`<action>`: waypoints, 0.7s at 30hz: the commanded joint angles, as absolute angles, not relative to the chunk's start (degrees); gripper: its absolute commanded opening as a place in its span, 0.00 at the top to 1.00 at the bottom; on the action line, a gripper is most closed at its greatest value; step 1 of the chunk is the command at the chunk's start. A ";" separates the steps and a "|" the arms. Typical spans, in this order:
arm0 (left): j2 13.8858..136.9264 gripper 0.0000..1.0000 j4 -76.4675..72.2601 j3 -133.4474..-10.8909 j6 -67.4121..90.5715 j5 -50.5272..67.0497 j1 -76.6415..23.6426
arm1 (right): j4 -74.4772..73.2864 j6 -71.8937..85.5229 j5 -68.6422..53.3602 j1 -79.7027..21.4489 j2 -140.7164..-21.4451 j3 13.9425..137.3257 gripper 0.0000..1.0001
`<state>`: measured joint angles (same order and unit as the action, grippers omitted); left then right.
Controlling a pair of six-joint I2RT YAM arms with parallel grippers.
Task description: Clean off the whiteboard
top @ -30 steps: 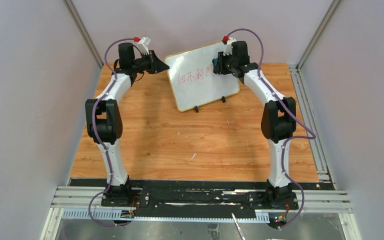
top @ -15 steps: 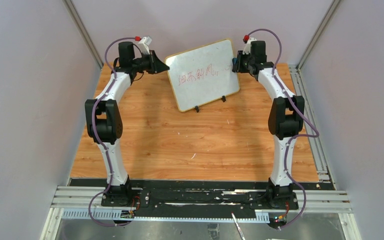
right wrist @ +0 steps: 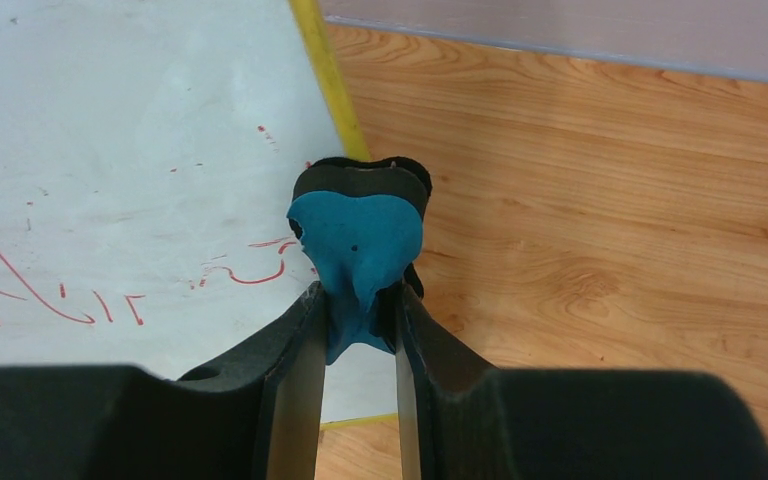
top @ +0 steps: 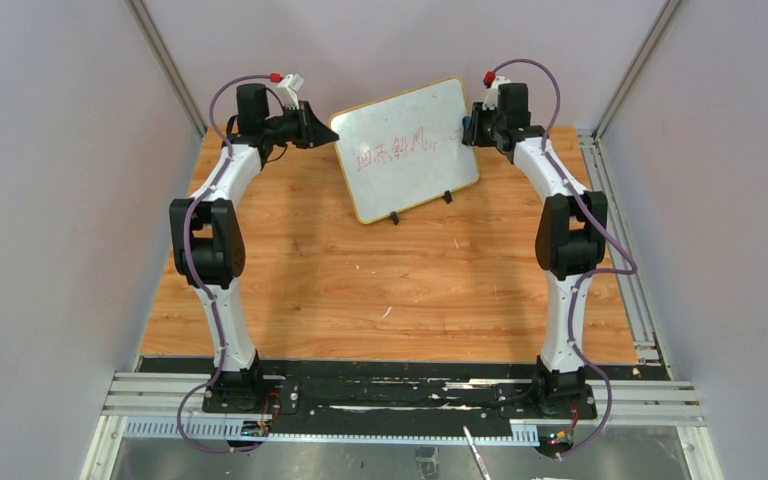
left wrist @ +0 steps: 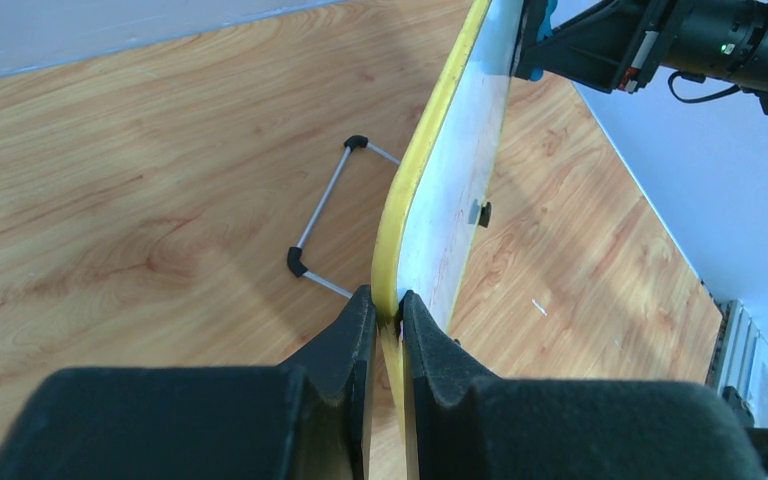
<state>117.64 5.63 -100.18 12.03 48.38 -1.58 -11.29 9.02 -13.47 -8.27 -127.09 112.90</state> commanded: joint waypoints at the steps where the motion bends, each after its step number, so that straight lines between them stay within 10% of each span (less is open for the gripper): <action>1: 119.49 1.00 7.35 -101.12 9.63 47.79 -1.67 | -9.81 9.44 -15.15 -11.87 -124.69 110.09 0.99; 21: 119.45 1.00 8.56 -101.34 8.94 48.68 -1.67 | -8.57 9.20 -13.22 -12.52 -123.41 106.19 0.99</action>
